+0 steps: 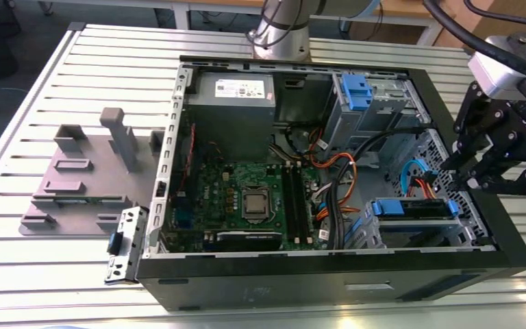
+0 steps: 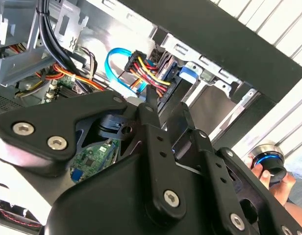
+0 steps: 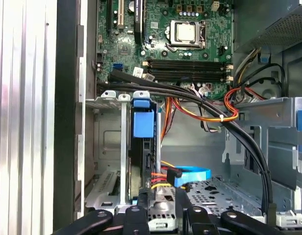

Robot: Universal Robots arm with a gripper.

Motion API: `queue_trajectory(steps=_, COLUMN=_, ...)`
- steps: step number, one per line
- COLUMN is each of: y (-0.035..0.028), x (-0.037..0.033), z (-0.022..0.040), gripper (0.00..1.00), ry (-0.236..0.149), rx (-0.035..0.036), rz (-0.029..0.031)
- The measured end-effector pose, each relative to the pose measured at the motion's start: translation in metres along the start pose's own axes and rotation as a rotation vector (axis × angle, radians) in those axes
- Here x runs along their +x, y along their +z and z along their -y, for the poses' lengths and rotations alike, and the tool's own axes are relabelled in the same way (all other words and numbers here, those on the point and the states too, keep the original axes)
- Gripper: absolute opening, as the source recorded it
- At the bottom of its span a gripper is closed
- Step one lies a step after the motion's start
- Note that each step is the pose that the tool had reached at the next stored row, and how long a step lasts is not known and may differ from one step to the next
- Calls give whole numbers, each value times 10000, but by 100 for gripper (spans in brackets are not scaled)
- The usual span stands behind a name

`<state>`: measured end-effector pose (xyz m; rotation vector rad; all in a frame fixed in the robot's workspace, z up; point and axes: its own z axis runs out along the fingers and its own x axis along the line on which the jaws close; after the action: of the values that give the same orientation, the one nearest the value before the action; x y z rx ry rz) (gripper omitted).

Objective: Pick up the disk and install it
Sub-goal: 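Insert the second disk wire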

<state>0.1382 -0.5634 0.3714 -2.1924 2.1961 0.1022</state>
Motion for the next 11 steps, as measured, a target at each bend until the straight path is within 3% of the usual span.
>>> queue_trajectory(steps=7, y=115, x=8, z=-79, gripper=36, ry=0, rx=0, rz=-1)
queue_trajectory(steps=11, y=134, x=0, z=-90, gripper=36, ry=-5, rx=0, rz=0)
